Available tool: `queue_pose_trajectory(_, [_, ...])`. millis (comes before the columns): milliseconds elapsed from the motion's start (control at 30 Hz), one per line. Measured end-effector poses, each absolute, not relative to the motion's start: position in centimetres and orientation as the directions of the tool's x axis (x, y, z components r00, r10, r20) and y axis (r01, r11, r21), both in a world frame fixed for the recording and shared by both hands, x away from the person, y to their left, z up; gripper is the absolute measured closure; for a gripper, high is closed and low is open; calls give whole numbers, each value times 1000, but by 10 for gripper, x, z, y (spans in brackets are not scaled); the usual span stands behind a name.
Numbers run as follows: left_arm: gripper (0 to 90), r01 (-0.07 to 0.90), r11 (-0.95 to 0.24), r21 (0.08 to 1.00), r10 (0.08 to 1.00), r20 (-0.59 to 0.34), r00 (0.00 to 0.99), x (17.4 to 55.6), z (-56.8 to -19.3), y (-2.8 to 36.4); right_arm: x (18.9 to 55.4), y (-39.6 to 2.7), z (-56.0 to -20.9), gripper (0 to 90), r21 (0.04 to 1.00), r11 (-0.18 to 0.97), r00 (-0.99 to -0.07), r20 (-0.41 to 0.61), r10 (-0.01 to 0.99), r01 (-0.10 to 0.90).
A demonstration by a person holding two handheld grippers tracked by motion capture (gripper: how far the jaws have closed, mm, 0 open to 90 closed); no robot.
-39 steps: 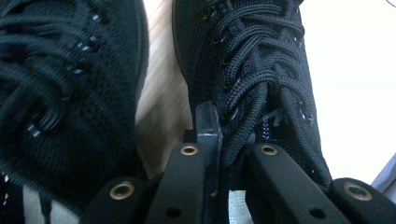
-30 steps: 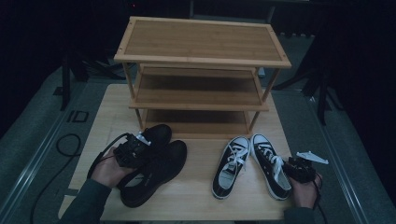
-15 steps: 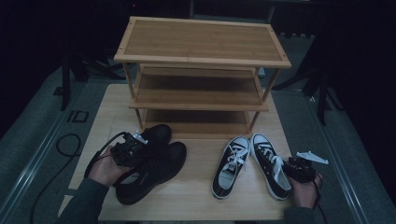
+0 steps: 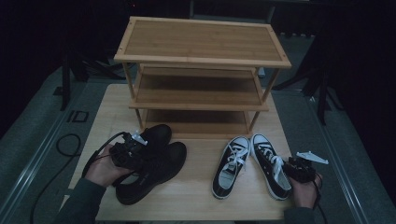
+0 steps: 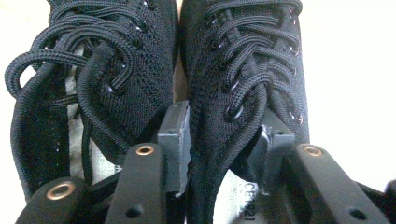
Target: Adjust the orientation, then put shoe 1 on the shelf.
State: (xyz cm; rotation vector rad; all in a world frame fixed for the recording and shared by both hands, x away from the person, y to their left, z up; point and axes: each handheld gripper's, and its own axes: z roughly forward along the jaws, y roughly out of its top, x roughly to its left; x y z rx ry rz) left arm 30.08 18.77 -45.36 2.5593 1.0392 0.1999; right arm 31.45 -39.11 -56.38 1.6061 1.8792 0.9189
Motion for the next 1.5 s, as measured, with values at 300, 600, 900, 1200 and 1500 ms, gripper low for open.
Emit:
queue_pose_trajectory(300, [521,629,-671,393,692,26,721,295,-451,189,314,-391,-564,520,760,77,-180,53,982,645])
queue_pose_trajectory(600, [411,638,-664,390,704,40,709,292,-449,192,314,-391,-564,520,760,77,-180,54,982,645])
queue_pose_trajectory(900, [329,621,-674,399,696,62,715,288,-447,196,314,-391,-564,519,760,76,-179,54,982,645])
queue_pose_trajectory(1200, [268,619,-659,427,707,73,703,284,-443,204,314,-391,-564,518,760,75,-177,53,983,646])
queue_pose_trajectory(1500, [203,630,-644,434,723,76,687,285,-444,209,314,-391,-564,518,760,75,-177,54,983,646])
